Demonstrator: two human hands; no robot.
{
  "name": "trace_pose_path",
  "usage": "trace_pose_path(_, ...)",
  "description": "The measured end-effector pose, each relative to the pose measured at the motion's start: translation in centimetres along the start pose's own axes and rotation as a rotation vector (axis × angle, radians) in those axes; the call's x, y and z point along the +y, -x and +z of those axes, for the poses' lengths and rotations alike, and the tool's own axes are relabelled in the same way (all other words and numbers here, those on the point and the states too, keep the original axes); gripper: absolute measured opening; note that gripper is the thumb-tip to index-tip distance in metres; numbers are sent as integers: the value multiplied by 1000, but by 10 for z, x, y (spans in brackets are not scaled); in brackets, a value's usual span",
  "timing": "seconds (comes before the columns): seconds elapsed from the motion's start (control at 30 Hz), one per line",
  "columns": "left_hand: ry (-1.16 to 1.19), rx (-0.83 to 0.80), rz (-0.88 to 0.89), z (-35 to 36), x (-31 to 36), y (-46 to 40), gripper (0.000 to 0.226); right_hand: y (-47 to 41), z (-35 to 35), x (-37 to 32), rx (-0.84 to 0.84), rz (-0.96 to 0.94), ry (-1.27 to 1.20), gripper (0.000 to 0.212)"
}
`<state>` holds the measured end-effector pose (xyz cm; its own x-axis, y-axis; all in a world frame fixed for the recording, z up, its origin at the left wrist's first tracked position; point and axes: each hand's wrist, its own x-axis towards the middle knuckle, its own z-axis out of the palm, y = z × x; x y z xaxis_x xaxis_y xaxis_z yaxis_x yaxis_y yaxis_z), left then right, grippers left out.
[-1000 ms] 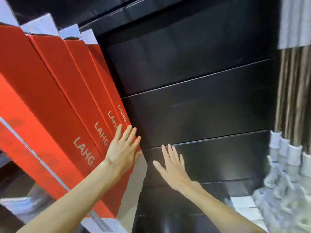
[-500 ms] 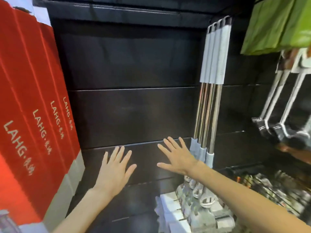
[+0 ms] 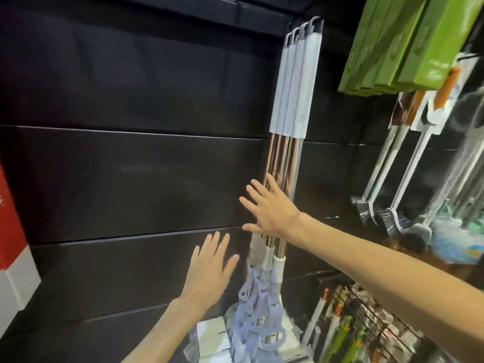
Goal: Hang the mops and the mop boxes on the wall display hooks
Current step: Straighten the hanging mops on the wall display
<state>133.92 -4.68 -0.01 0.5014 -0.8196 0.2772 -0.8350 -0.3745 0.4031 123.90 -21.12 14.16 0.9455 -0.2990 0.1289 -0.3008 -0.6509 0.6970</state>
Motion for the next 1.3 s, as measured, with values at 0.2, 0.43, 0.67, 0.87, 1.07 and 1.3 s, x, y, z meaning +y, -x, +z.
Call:
trace_pose_path(0.2,324,-49,-27,42,34,-42,72,-9,2,19,-25,22,172,82)
trace_pose_path(0.43,712,-31,4,68,61,-91,61,-23,-8,36,-131,37,430,83)
trace_pose_path(0.67,946,-4,-67,80,85,-115,74,-41,3,38,-273,121,609,91)
trace_pose_path(0.87,1032,83,-43,90,96,-109,65,-40,3,35,-292,134,626,85)
trace_pose_path(1.07,1013,127,-42,99,98,-111,83,-36,0,33,-290,128,621,85)
trace_pose_path(1.3,968,90,-15,102,99,-112,72,-36,5,37,-282,129,615,87)
